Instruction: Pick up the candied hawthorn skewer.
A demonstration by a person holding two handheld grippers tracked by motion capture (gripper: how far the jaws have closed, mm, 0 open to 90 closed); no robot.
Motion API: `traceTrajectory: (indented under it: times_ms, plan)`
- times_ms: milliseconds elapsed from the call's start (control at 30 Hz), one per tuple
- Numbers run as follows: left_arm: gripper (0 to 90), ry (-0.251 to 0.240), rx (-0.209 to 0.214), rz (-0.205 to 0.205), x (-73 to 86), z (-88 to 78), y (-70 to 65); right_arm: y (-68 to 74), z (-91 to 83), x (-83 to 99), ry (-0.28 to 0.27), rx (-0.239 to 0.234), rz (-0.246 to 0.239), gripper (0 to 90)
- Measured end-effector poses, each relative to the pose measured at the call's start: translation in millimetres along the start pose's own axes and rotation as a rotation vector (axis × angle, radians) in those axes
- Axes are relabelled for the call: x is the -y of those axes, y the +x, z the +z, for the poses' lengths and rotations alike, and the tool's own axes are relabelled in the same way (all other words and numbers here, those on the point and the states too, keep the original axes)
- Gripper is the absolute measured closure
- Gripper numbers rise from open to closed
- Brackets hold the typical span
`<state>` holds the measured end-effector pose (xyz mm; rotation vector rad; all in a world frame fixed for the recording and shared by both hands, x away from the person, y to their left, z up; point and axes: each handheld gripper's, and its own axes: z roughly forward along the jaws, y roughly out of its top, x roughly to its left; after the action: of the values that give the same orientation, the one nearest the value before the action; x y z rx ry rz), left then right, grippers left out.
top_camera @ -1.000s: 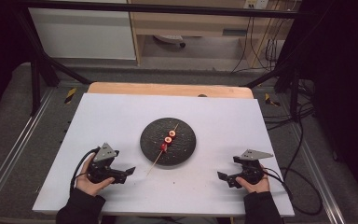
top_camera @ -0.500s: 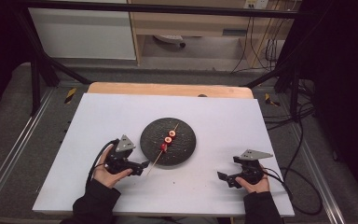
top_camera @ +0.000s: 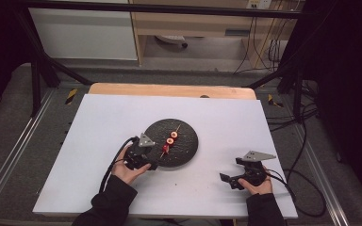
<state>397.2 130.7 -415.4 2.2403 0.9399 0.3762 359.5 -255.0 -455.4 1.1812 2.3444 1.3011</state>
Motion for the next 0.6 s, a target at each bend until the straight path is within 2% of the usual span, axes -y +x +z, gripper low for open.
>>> traceTrajectory:
  times_ms: [33, 167, 200, 300, 333, 600]
  plan:
    - [40.7, 0.007, -0.004, -0.002, -1.2, 2.1, -1.3, 0.0, 0.0, 0.0, 0.0, 0.0, 0.0, 0.6]
    - [49.8, 0.024, -0.022, -0.016, -6.0, 9.7, -6.9, -0.3, 0.3, -0.1, 0.0, -0.002, -0.001, 0.6]
    - [54.4, 0.028, -0.027, -0.019, -6.9, 11.5, -8.0, -0.1, 0.1, -0.2, 0.001, -0.003, 0.003, 0.6]
    - [58.7, 0.047, -0.031, -0.029, -9.4, 15.8, -9.8, -0.1, 0.0, -0.3, -0.002, -0.003, 0.002, 0.6]
    - [63.0, 0.056, -0.032, -0.03, -10.1, 16.8, -9.9, -0.2, -0.3, -0.3, -0.002, -0.003, 0.001, 0.6]
    - [74.2, 0.097, -0.035, -0.036, -13.4, 23.3, -11.4, -0.3, -0.1, -0.4, -0.003, -0.005, 0.001, 0.5]
